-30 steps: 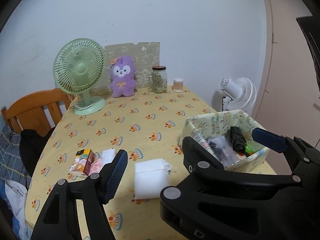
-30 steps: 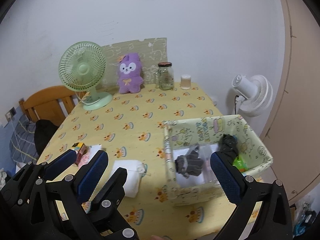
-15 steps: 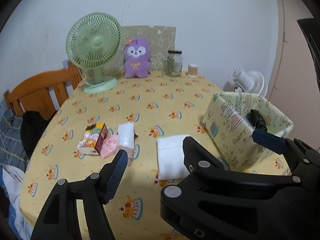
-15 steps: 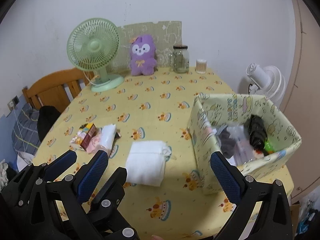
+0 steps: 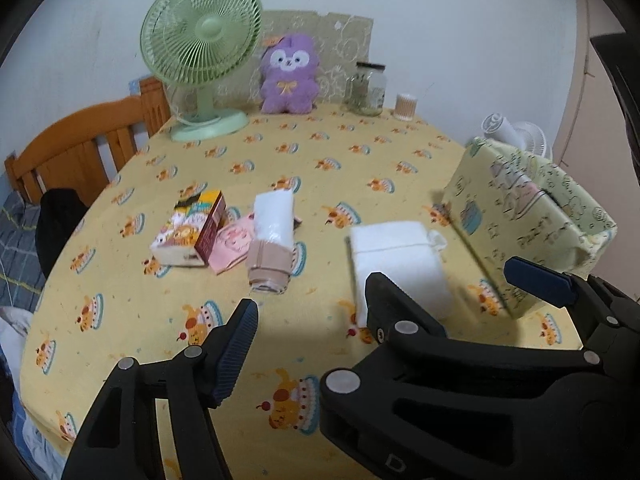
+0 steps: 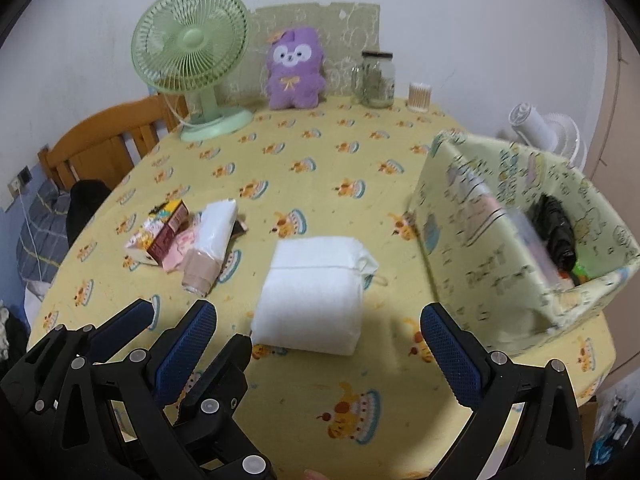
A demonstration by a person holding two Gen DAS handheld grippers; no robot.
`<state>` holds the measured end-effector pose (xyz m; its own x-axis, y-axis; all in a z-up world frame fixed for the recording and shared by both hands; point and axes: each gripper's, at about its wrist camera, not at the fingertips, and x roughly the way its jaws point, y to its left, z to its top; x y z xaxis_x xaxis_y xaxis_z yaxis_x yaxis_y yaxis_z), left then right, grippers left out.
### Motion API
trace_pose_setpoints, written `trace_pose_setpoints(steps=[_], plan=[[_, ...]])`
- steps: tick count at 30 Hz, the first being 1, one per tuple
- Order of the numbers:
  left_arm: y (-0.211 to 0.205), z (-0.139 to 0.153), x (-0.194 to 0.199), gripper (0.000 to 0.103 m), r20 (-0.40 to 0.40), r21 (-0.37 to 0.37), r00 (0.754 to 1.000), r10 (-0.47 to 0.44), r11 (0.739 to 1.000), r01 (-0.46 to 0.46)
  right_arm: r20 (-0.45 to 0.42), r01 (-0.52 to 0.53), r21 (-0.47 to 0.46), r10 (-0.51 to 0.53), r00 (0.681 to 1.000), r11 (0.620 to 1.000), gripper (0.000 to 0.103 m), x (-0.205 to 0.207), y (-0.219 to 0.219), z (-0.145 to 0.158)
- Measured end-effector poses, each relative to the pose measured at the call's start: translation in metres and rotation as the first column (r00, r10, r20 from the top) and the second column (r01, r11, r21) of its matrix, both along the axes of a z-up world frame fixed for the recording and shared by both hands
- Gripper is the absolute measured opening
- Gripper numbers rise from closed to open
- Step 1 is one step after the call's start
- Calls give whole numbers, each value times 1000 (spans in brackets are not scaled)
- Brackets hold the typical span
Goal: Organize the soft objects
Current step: 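Grasp the white folded towel with the right tool while the left tool grasps the white tissue roll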
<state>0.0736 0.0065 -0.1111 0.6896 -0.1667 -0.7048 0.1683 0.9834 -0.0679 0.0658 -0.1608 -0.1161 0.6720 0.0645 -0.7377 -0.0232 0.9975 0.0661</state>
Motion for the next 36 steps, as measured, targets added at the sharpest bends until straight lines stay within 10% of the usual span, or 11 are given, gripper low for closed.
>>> trace_pose_setpoints(steps=[32, 36], plan=[[4, -29, 48, 69, -58, 79, 997, 57, 995, -53, -103, 2, 93, 7, 995, 996, 102, 54, 6, -45], [6, -29, 53, 71, -50, 95, 996, 80, 993, -75, -60, 29, 60, -26, 998, 998, 61, 56, 7, -43]])
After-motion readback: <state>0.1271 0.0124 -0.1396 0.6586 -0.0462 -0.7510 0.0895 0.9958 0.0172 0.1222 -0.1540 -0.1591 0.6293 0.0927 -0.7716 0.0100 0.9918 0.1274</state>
